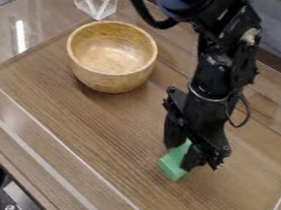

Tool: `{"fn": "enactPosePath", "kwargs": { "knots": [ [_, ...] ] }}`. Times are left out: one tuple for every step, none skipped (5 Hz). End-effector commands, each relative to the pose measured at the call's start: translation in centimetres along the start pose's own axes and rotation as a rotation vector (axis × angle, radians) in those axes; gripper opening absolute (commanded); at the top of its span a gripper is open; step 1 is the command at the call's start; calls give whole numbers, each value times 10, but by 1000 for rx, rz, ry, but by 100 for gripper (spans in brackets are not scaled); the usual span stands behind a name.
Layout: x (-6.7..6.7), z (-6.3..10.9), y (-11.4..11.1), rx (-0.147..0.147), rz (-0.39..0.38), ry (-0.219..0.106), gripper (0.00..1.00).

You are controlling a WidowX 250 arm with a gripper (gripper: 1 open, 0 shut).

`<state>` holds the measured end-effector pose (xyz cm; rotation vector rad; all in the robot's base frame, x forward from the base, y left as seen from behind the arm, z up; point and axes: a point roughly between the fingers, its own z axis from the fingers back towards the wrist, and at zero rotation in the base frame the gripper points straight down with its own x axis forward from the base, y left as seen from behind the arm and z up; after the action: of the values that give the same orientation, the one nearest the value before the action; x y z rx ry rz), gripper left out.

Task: Put green object into wooden bowl

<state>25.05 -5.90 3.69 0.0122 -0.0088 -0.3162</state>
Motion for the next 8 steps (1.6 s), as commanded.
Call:
{"fn": "enactPosePath", "kwargs": {
  "knots": [
    [3, 15, -5, -3, 23, -62, 100],
    [9, 12, -2, -2, 55, -62, 100],
    [15, 8, 1, -2, 81, -57, 100],
    [10, 0, 5, -4, 75, -50, 100],
    [5, -9, 8, -6, 69, -41, 100],
    [10, -11, 14, -6, 67, -46, 100],
    [10, -8, 20, -10, 41, -49, 0],
    [10, 8, 27, -13, 29, -67, 0]
  ]
}}
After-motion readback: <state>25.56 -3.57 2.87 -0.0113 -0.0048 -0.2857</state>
